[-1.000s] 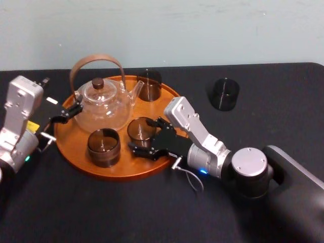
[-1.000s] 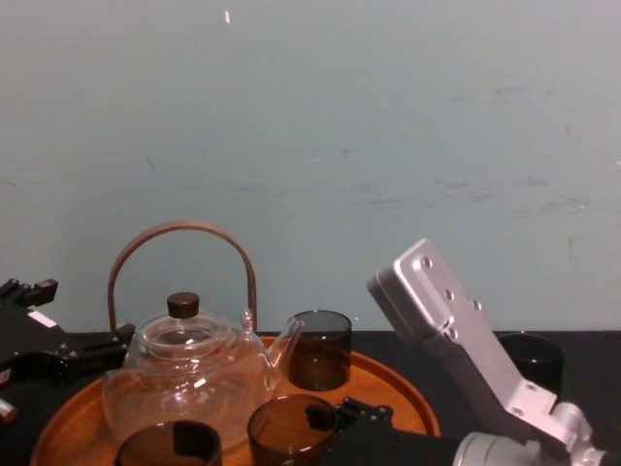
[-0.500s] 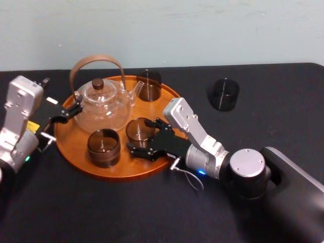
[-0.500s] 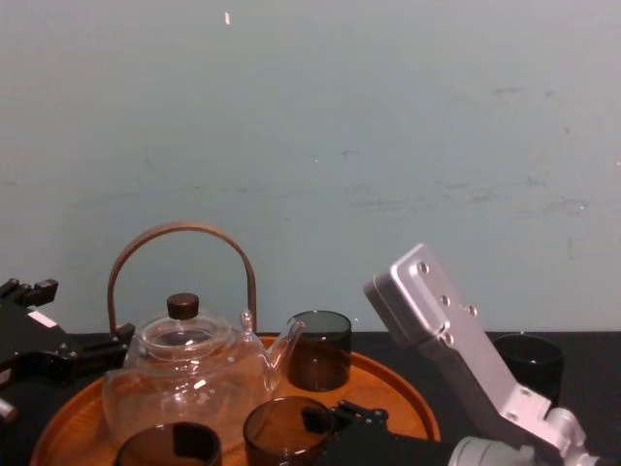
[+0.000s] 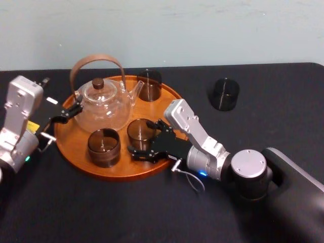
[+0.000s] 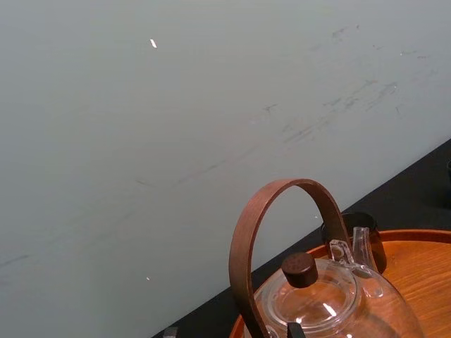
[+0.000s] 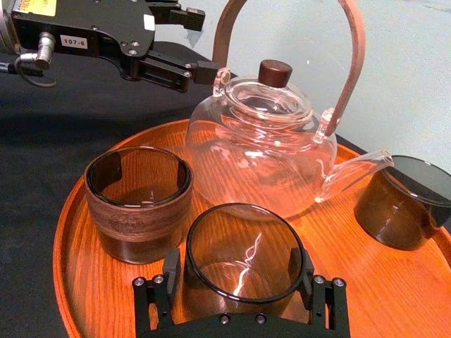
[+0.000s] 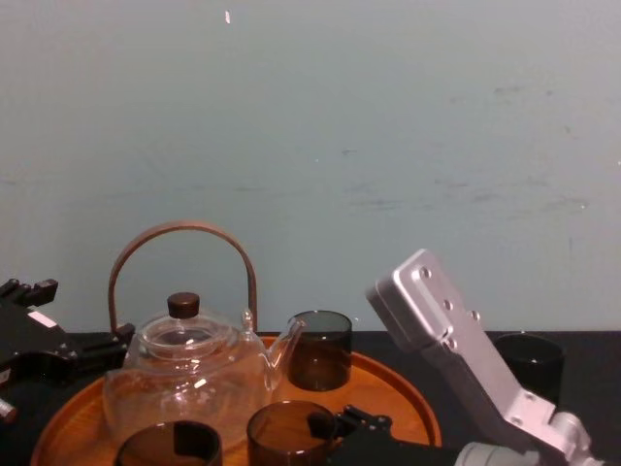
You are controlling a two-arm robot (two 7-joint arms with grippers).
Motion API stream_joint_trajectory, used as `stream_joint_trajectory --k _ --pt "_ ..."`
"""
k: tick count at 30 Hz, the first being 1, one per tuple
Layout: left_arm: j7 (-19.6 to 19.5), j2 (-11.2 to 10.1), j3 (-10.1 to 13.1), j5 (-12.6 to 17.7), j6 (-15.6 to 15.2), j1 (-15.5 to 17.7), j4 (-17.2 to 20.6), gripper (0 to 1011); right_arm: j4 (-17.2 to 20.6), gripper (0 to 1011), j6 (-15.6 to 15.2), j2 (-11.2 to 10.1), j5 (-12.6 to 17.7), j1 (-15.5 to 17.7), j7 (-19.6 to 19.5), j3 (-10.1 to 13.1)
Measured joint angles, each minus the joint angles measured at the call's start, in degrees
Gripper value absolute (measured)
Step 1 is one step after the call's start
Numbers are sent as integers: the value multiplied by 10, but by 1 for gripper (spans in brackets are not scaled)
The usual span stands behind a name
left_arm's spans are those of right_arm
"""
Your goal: Pick up the glass from the table and place it on the tray.
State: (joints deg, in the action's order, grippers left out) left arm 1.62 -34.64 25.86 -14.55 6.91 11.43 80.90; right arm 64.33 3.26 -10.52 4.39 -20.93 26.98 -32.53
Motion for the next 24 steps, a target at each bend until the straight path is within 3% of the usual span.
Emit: stream_joint_trajectory --k 15,16,24 --pt "0 0 0 0 0 0 0 1010 62 1002 -54 -24 -4 31 -16 7" --pt "0 0 0 0 0 0 0 1010 88 1002 -65 -38 -4 49 -17 13" --pt "0 0 0 0 0 0 0 1010 134 1003 -73 -66 1 85 -23 28"
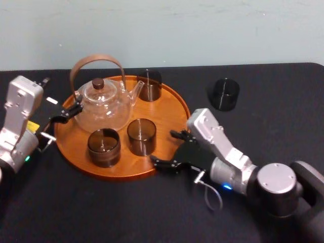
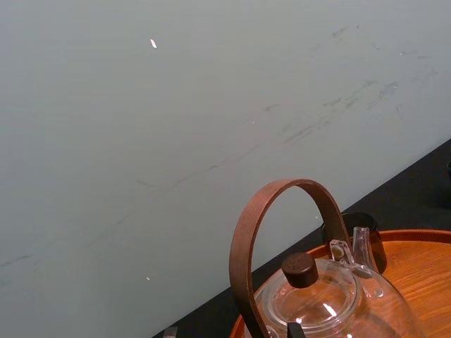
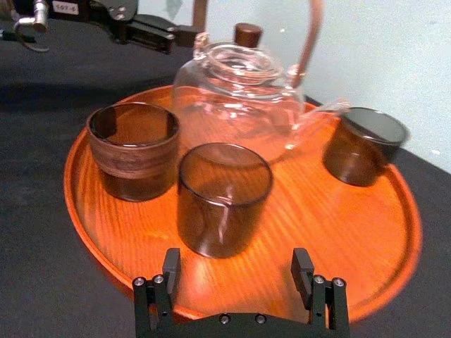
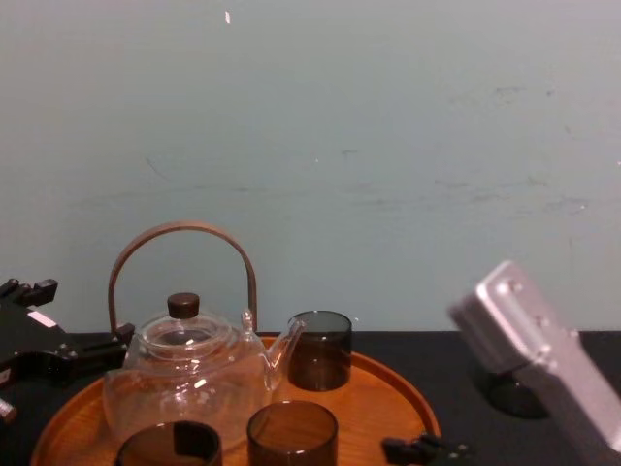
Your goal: Pick up the glass from the table and place it on the tray.
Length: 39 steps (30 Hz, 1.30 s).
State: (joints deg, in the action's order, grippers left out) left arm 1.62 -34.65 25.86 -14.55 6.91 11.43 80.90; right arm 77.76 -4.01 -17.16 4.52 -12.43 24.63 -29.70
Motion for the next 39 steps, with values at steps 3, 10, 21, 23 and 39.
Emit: stream_joint_trajectory --k 3,10,21,23,39 --pt "0 0 0 0 0 0 0 1010 21 1002 0 -13 4 16 -6 13" --pt "0 0 0 0 0 0 0 1009 49 1002 5 -37 14 43 -26 52" --pt "0 0 0 0 0 0 0 1010 31 1002 8 -53 22 51 -61 119" --pt "0 0 0 0 0 0 0 1010 26 1002 8 -53 24 50 -64 127" --pt "0 0 0 0 0 0 0 1009 -48 1002 -10 -32 34 -7 -69 169"
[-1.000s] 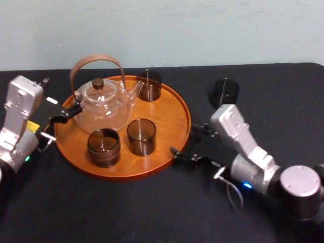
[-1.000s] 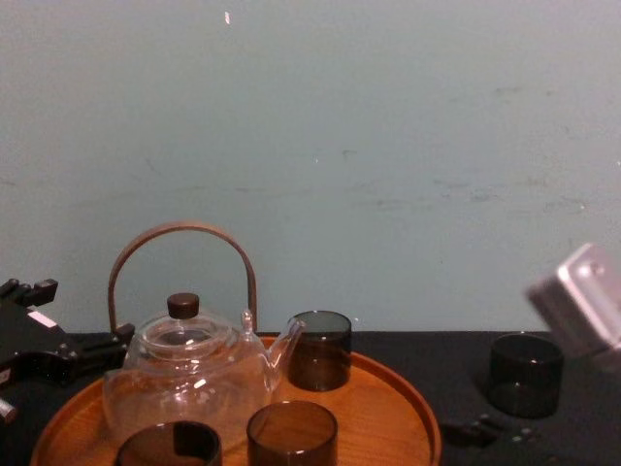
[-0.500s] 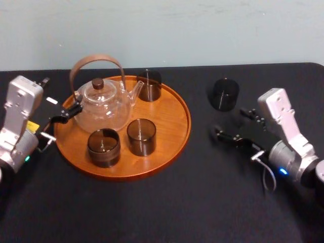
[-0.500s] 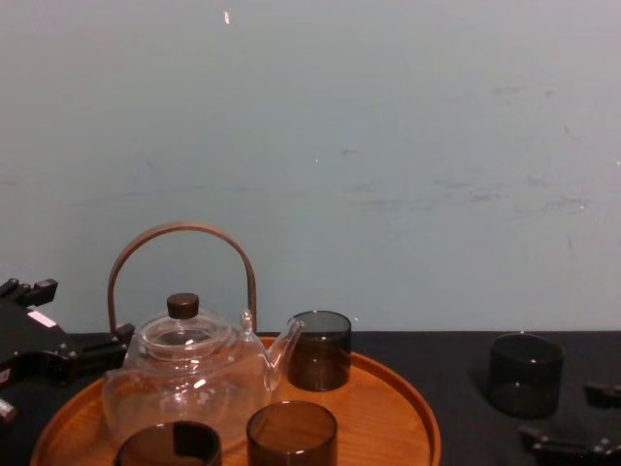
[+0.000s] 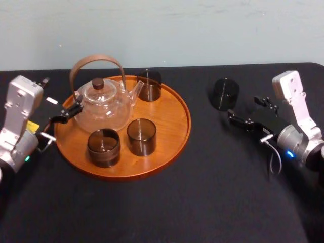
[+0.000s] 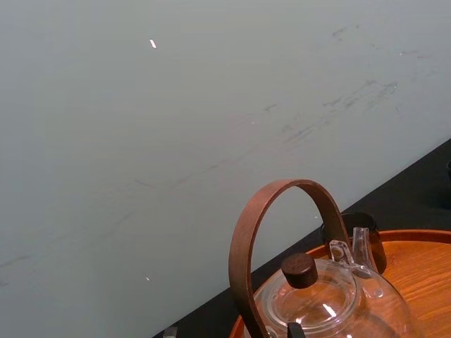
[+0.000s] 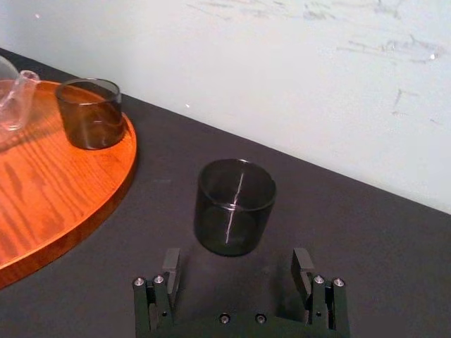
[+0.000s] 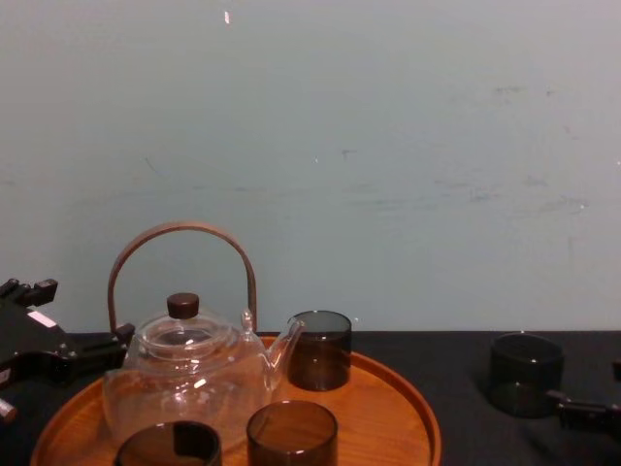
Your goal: Pick up the glass from the table and place it on the tray.
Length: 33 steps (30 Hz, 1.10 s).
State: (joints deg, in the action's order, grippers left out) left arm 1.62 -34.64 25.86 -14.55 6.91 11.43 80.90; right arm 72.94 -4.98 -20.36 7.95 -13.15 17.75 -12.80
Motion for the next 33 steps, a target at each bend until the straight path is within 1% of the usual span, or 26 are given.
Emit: stream_joint_trajectory --k 3,7,16,22,27,33 --pt "0 0 0 0 0 0 0 1010 -17 1002 -2 5 0 -14 3 0" --pt "0 0 0 0 0 0 0 1010 -30 1002 -2 10 0 -24 5 -2" --pt "0 0 0 0 0 0 0 1009 -70 1002 -2 21 -7 -56 13 -12" --pt "0 0 0 0 0 0 0 1009 -88 1002 -1 26 -13 -71 15 -18" --pt "0 0 0 0 0 0 0 1009 -104 1002 2 31 -18 -86 16 -22" --pt "0 0 0 0 0 0 0 1010 -133 1002 9 39 -23 -108 16 -26"
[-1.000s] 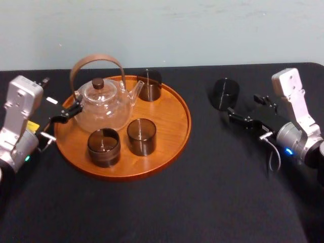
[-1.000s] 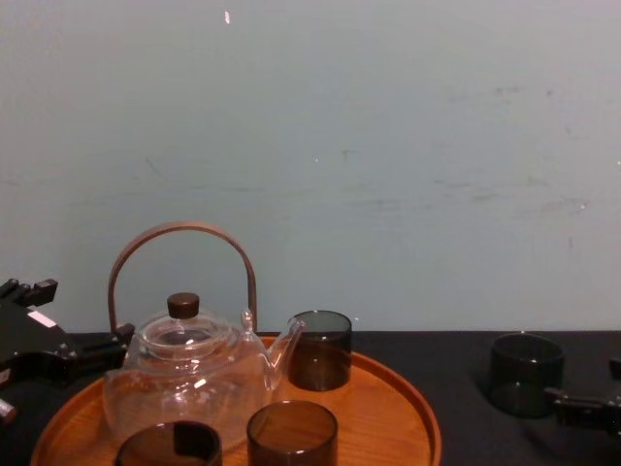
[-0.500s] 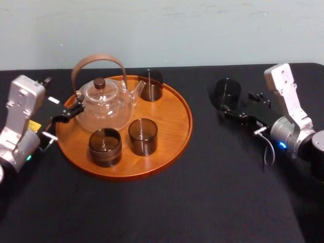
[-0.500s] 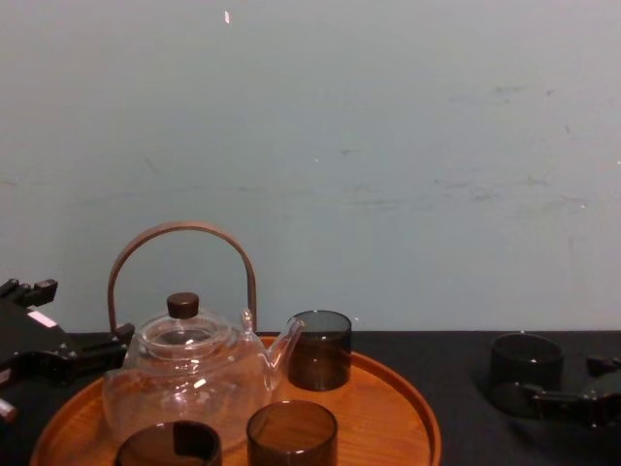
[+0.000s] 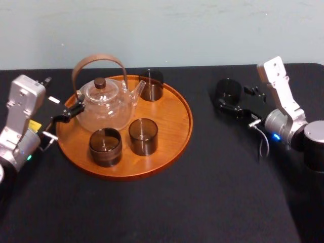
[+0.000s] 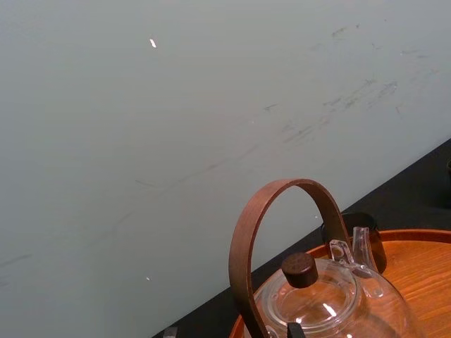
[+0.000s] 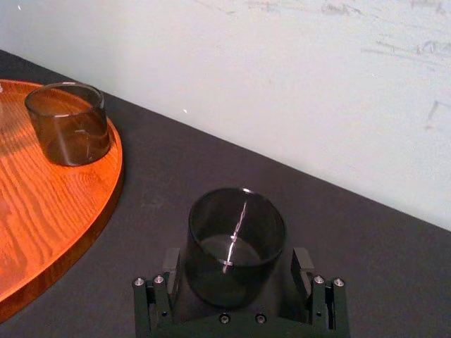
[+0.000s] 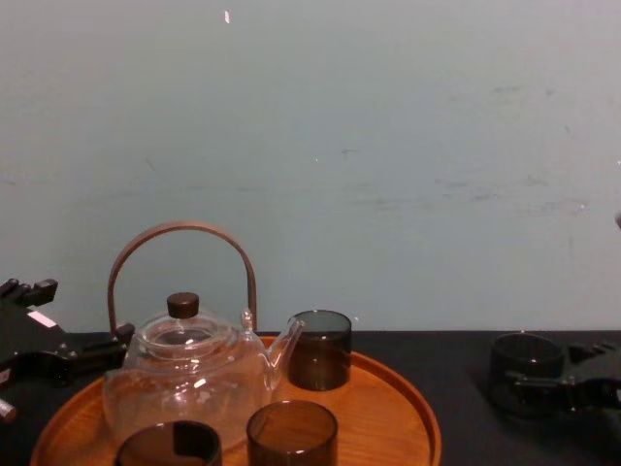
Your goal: Pick up the glass from the table and place it on the tray.
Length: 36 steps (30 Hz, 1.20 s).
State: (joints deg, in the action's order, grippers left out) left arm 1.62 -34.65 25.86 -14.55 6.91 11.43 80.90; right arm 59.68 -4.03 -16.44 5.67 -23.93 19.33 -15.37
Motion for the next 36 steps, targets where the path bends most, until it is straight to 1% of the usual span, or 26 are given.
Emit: stream_joint_trajectory --k 6,13,25,30,36 --pt "0 0 0 0 0 0 0 1010 -30 1002 10 9 -6 -20 0 -5" --pt "0 0 0 0 0 0 0 1010 -72 1002 20 21 -11 -47 1 -9" --pt "0 0 0 0 0 0 0 1009 -132 1002 35 34 -15 -81 11 -11" --pt "0 0 0 0 0 0 0 1010 -141 1002 39 36 -18 -89 13 -13" --pt "0 0 0 0 0 0 0 1009 -141 1003 39 36 -18 -88 13 -13"
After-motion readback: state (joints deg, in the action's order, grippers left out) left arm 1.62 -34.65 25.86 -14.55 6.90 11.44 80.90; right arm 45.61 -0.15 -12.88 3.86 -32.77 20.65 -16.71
